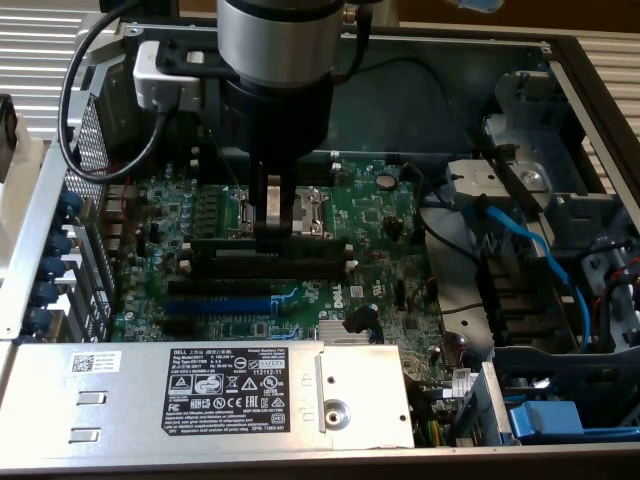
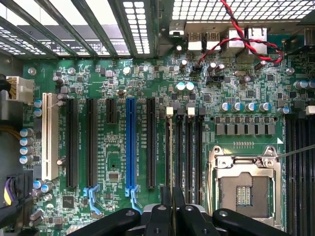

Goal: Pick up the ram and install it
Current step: 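Insert the ram into the slot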

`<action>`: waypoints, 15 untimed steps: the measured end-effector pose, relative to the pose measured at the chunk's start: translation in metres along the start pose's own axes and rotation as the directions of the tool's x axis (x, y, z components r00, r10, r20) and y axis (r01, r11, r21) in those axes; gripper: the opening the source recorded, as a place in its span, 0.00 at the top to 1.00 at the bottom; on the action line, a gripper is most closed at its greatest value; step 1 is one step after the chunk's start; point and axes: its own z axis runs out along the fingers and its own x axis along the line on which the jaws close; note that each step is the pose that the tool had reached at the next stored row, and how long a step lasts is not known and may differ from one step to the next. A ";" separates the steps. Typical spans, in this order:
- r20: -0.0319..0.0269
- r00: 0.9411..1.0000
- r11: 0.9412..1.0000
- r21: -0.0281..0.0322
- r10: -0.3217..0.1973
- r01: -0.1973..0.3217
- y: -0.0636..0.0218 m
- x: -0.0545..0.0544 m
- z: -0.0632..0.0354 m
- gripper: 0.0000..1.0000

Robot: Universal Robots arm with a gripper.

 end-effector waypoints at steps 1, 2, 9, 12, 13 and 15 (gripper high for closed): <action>0.000 1.000 1.000 0.000 0.000 0.000 0.0000 0.000 0.0004 0.87; 0.000 1.000 1.000 0.000 0.000 0.000 0.0000 0.000 0.0005 0.87; 0.000 1.000 1.000 -0.001 0.000 0.000 -0.0004 0.000 0.0015 0.87; -0.001 1.000 1.000 -0.001 0.000 0.000 -0.0004 0.000 0.0023 0.87; -0.001 1.000 1.000 -0.001 0.000 0.000 -0.0005 0.000 0.0026 0.87; -0.001 1.000 1.000 -0.001 0.000 0.000 -0.0005 0.000 0.0032 0.87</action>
